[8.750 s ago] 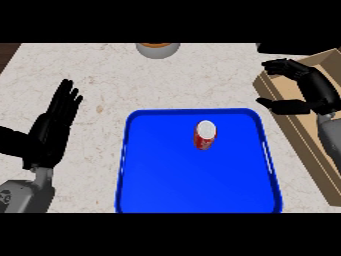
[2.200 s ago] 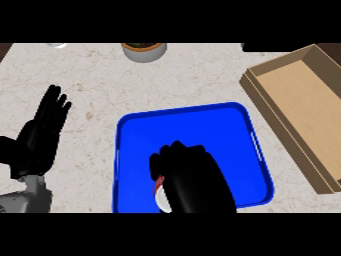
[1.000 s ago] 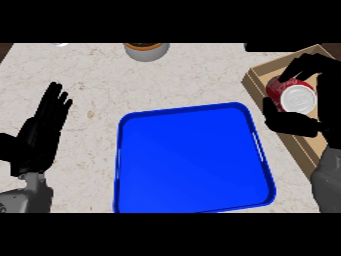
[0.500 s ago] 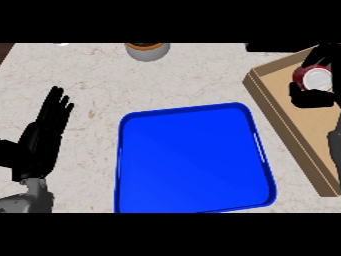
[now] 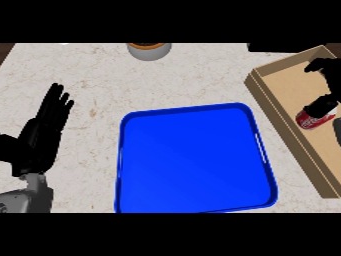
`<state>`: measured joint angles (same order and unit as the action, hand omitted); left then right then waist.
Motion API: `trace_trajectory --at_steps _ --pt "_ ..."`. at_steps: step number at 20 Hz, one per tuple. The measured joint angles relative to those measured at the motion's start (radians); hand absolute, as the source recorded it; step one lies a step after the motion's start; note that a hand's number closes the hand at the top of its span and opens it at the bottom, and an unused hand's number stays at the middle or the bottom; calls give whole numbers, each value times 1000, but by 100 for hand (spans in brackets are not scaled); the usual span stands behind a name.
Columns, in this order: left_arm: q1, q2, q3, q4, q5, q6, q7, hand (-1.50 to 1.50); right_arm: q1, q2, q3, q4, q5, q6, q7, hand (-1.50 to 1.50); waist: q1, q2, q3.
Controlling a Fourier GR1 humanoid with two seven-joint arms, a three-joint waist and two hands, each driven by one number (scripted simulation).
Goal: Pick the can from the tray and place it in the cardboard box
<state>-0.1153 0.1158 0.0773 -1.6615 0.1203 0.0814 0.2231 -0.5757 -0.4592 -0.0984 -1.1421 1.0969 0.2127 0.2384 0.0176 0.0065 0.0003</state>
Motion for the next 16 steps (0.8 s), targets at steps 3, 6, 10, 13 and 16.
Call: trace_trajectory --at_steps 3,6,10,13,16 --pt "0 11 10 -9 13 -12 13 0 -29 8 -45 121 -27 -100 -78 -150 2 0 1" --pt "-6 5 7 -4 6 -4 10 0 -42 15 -94 148 -69 -223 -167 -150 0 1 1" --pt "-7 -2 6 10 3 -1 2 0 -77 44 -172 132 -168 -344 -270 -150 -4 -1 2" --pt "8 -6 6 9 -2 3 -4 0 -91 63 -238 110 -275 -357 -321 -150 -10 -5 1" --pt "6 -9 0 -4 -9 11 4 0 -127 86 -316 117 -395 -334 -325 -150 -11 -6 1"
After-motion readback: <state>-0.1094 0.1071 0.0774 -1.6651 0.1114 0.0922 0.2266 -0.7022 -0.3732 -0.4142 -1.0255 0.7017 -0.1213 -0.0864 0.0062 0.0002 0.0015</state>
